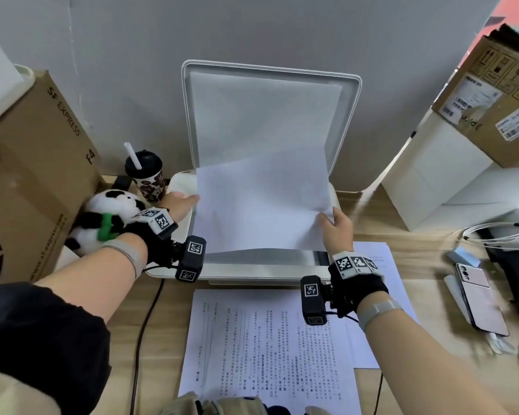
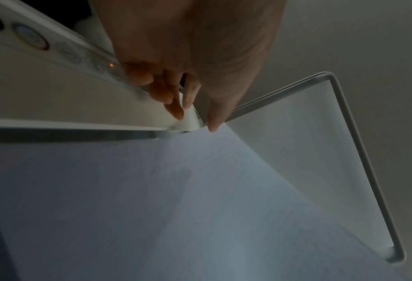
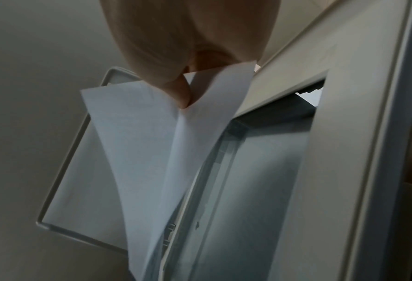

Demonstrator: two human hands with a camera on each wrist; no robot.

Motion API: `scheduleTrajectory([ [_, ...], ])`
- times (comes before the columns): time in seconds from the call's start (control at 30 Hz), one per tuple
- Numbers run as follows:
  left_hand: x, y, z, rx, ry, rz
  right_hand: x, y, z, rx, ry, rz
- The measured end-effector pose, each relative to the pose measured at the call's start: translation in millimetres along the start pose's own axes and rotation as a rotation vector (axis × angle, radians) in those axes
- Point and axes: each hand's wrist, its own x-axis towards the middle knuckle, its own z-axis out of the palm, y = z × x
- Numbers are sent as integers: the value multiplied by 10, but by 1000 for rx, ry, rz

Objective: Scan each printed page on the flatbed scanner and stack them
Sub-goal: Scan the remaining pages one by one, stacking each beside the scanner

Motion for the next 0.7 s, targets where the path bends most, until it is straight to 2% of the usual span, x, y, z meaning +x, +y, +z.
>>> scheduleTrajectory([
  [0.1,-115,55,2,-129,-83,-30,-19,-58,-56,91,-19,20],
  [0.23,-242,206,-61,-309,-71,31,-69,-217,-164,177,-9,-18],
  [0.33,-344,369,-170,-470,-110,50,-37,-266,-222,114,67,-125],
  [0.47,-479,469,-315,-601,-155,86,8,-312,-302,35,202,-183],
  [0.57,-579,444,-403,-548,-219,97,-12,-313,-366,79,209,-174],
  [0.7,-599,253,-415,-271,-254,140,-145,-279,-426,241,-17,-79],
])
